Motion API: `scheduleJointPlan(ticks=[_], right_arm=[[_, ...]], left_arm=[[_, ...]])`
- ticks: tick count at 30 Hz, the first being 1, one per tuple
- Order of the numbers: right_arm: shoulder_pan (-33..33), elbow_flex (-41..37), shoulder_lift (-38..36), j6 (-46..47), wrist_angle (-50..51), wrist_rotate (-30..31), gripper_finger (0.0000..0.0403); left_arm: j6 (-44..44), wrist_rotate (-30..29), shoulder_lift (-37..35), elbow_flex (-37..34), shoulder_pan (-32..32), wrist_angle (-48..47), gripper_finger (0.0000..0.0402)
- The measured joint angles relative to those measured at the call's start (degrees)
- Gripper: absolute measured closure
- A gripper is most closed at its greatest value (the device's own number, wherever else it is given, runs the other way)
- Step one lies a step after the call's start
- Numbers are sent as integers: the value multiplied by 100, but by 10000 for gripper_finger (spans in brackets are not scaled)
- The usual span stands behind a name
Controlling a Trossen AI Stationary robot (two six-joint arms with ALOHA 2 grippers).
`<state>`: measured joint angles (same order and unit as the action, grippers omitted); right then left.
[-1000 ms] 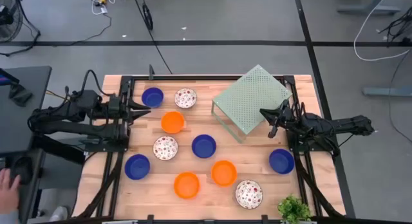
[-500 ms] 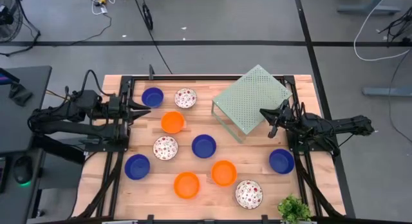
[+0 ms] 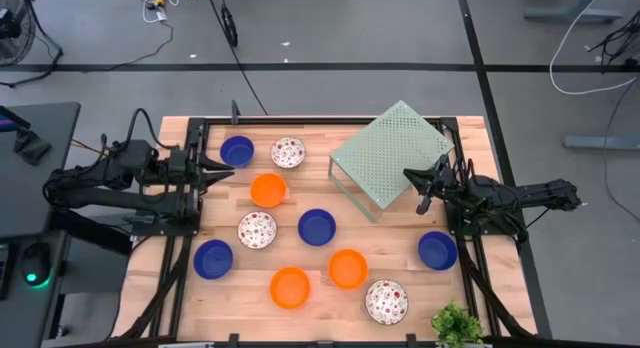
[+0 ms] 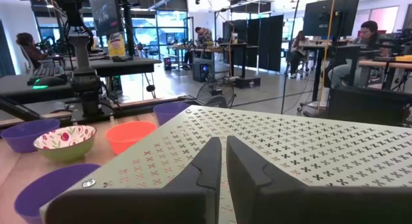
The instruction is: Pick & Place Mini bowls
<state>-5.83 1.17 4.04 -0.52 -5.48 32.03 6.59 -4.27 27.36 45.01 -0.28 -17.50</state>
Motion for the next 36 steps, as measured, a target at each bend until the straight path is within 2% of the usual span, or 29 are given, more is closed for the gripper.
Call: scheduleJointPlan(ticks=[8,13,16,19,21,23,25,30,33,36], right_arm=[[-1,0,0,-1,0,0,374],[-1,-1,-1,0,0,-1,374],[0,0,-1,1,0,0,374],[-2,0,-1,1,0,0,374],[-1,0,-1,1,0,-2,374],[-2,0,-1,0,0,0,374],[1,0,-1,-2,0,0,374],[-1,0,-1,-1,0,0,374],[0,0,-1,-2,0,0,374],[0,0,-1,1,0,0,374]], left_arm=[[-22,2,1,0,1,4,353],[-1205,151,104,-1,0,164,353],[-1590,1360,314,-237,-3,408,353],[-1603,2671,611,-825,-177,1203,353],[-1598,2841,815,-1266,-413,1705,353],[-1468,2424,980,-1613,-648,1938,353],[-1294,1664,1070,-1843,-886,1910,353],[-1095,-175,1051,-2009,-1376,1136,353],[-1330,-758,1049,-2009,-1595,405,353],[-1840,-1055,1049,-2009,-1792,-370,353]])
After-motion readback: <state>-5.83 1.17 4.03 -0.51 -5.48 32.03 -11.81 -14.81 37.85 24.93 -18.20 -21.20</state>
